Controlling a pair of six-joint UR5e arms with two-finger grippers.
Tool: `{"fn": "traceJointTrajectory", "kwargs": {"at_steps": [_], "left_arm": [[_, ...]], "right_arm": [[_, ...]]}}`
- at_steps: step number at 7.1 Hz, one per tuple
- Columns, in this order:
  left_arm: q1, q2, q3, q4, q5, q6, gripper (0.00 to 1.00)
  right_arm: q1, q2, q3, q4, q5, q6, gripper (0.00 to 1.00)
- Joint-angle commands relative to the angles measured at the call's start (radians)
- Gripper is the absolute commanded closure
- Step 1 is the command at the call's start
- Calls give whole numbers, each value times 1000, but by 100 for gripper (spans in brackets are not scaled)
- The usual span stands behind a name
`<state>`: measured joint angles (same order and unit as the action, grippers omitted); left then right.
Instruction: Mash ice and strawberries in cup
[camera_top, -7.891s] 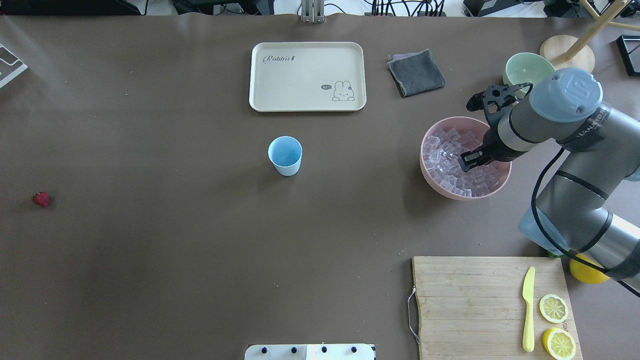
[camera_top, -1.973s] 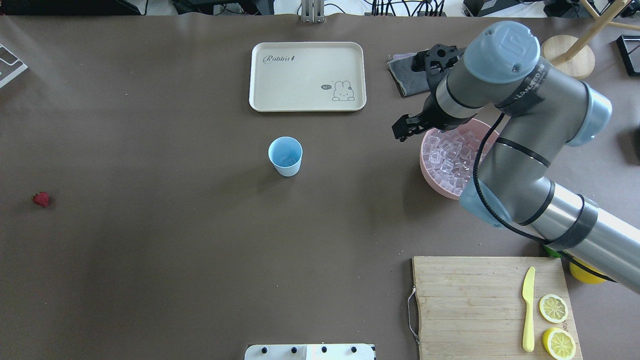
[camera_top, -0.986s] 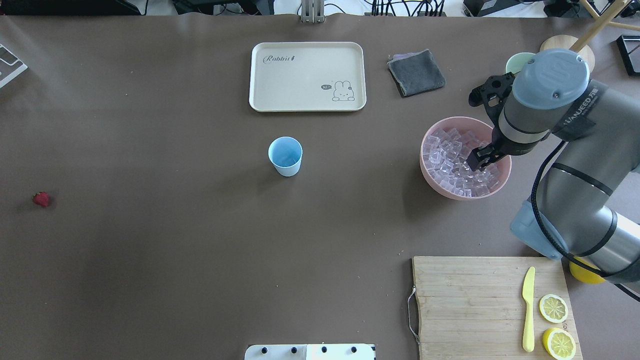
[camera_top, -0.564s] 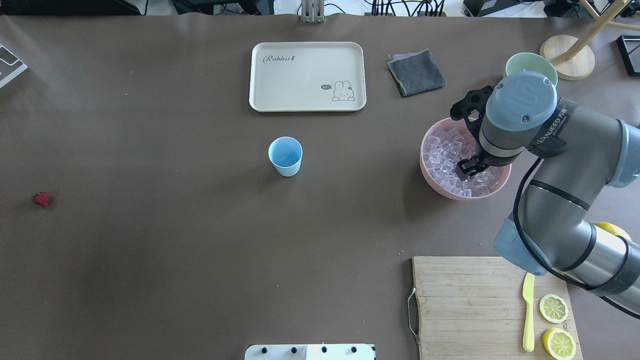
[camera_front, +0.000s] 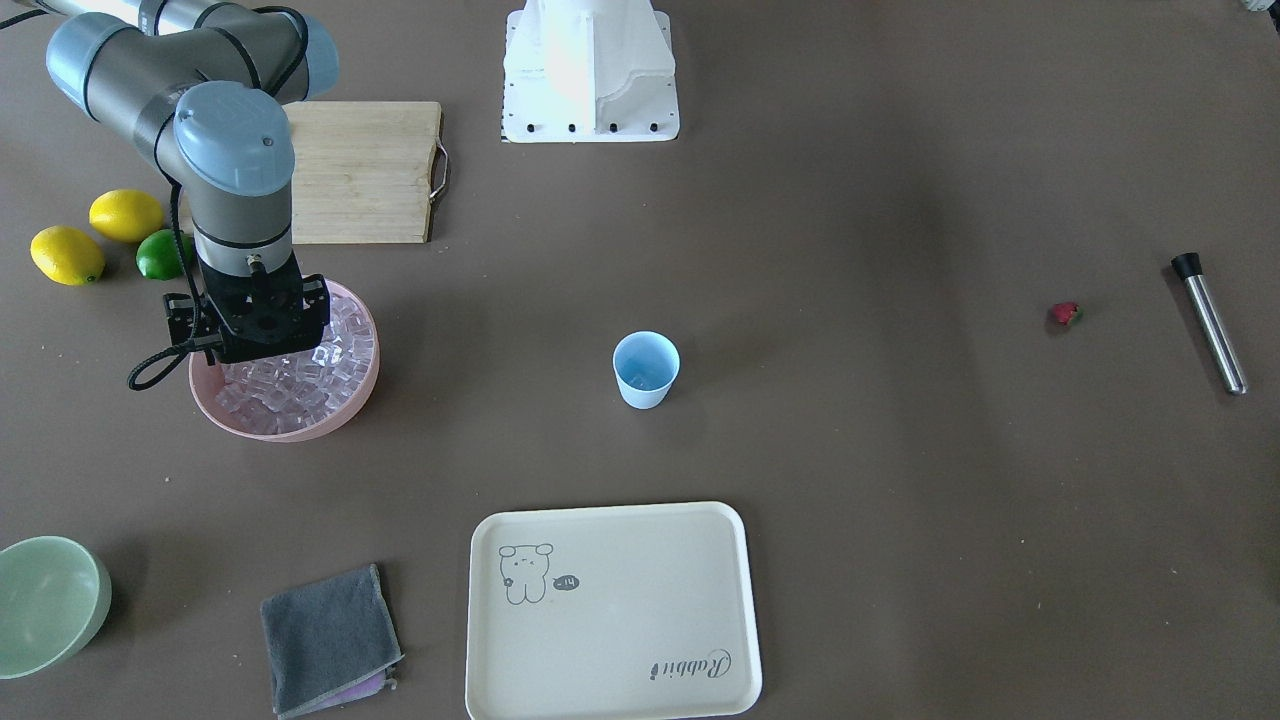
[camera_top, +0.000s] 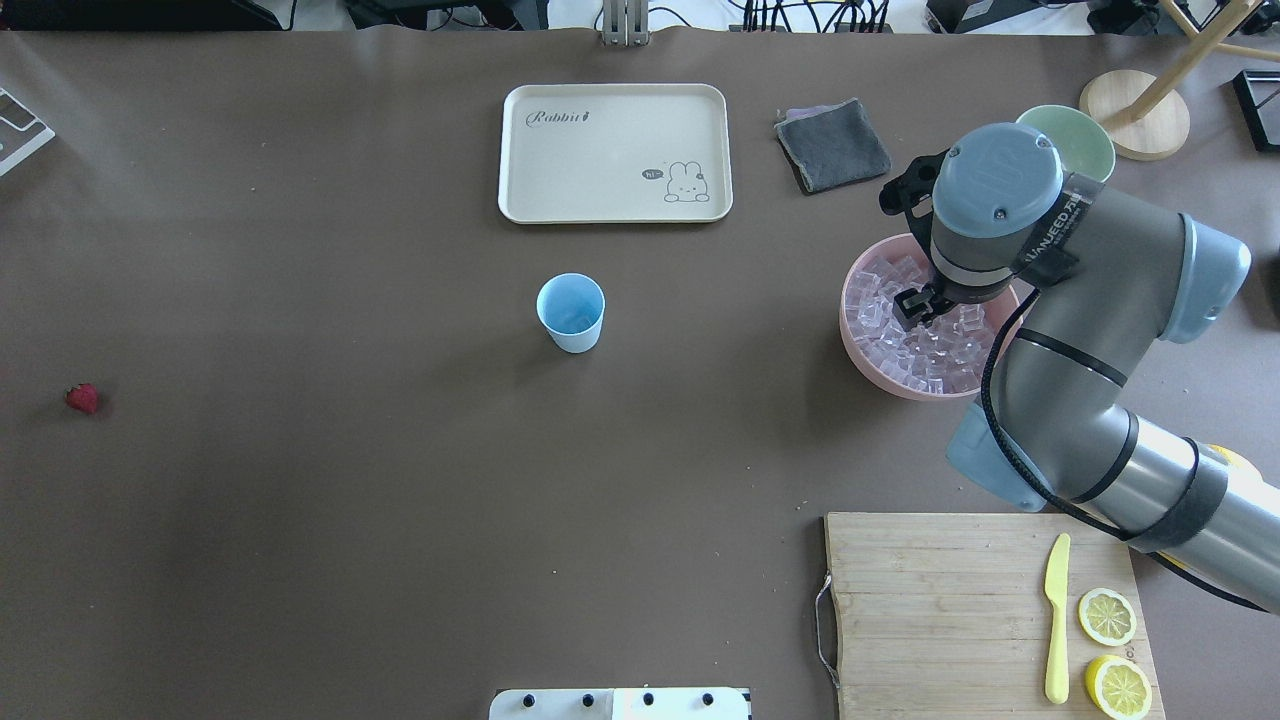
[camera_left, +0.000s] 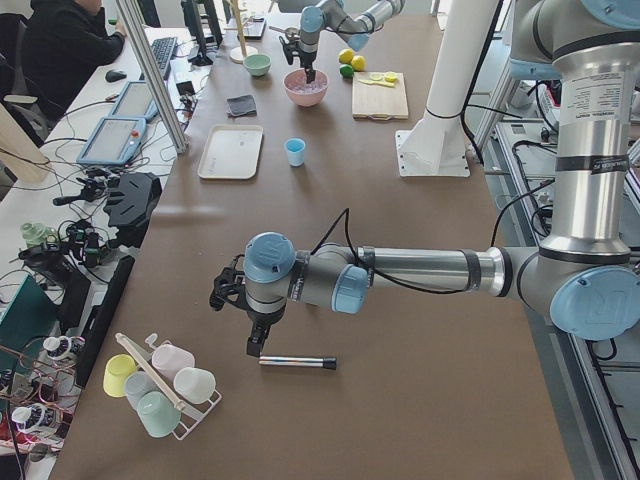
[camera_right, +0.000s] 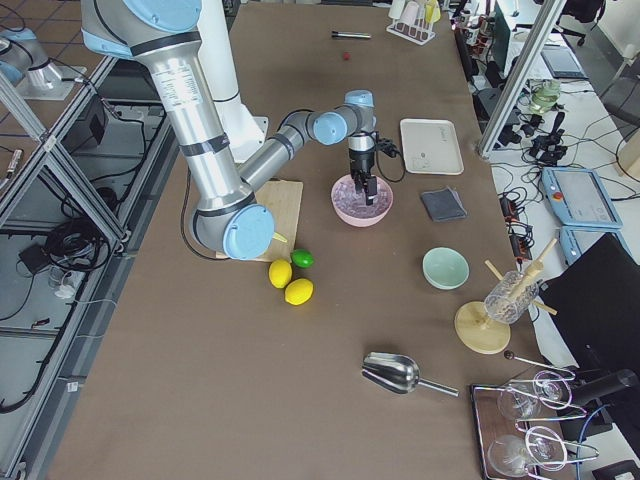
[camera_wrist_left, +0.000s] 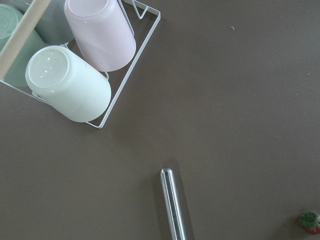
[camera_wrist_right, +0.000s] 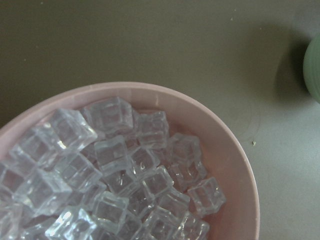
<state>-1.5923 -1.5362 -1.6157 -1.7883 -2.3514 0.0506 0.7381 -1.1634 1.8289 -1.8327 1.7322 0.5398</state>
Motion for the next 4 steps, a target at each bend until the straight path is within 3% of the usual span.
{"fn": "traceJointTrajectory", "kwargs": {"at_steps": [1,4], "left_arm": [[0,2,-1,0,0,0,1],[0,2,-1,0,0,0,1]], "right_arm": [[15,13,-42,1,-3,37,10],[9,13,-72,-2,-40,58,19]]}}
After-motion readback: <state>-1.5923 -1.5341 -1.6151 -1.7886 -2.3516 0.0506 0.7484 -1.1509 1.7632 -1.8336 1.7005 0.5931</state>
